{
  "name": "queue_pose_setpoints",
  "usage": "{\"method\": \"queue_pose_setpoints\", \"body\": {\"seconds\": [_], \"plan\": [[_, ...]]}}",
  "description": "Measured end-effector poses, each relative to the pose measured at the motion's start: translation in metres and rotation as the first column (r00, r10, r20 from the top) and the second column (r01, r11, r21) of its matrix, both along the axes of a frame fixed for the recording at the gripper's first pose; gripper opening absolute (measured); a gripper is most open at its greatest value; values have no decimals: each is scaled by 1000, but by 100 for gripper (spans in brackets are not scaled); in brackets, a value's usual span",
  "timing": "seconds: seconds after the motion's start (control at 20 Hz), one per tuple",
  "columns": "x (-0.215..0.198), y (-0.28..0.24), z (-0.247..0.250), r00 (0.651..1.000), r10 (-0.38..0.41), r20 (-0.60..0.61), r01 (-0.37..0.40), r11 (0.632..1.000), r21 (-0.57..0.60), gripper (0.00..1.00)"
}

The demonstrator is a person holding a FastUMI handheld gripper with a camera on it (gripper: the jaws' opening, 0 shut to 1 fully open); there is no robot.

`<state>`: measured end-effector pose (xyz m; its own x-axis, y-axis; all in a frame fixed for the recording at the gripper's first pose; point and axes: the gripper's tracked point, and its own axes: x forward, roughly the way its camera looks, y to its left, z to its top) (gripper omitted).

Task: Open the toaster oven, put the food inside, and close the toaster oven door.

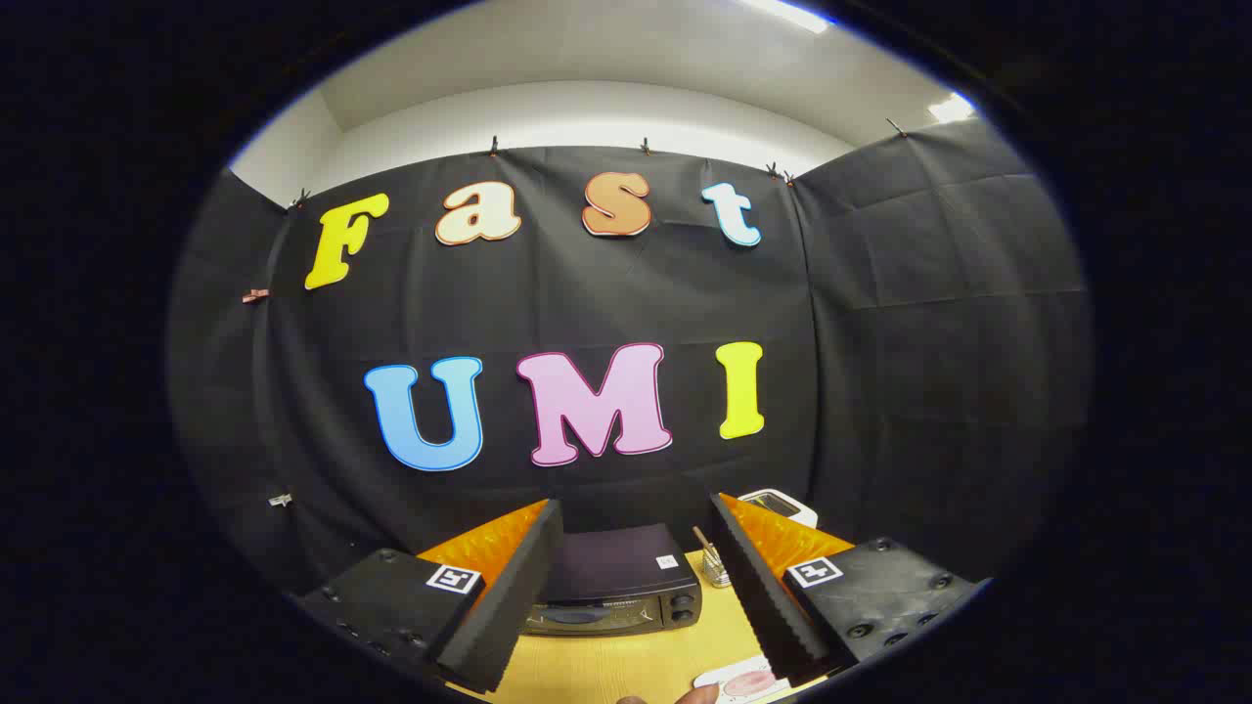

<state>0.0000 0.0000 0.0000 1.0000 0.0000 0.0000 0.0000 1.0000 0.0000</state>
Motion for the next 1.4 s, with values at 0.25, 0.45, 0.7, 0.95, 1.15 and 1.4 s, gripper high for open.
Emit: {"method": "queue_pose_setpoints", "body": {"seconds": [0.25, 0.45, 0.7, 0.95, 1.15, 1.4], "plan": [[7, -6, 0, 1000, -22, 9, 22, 999, -27, 98], [12, -6, -8, 1000, -25, -1, 25, 999, -42, 98], [12, -4, -11, 1000, -21, 5, 21, 999, -38, 98], [13, 0, -11, 1000, -13, 12, 14, 999, -43, 98], [16, 6, -13, 1000, 4, 18, -2, 998, -61, 98], [21, 24, -37, 999, 47, -18, -49, 993, -106, 98]]}}
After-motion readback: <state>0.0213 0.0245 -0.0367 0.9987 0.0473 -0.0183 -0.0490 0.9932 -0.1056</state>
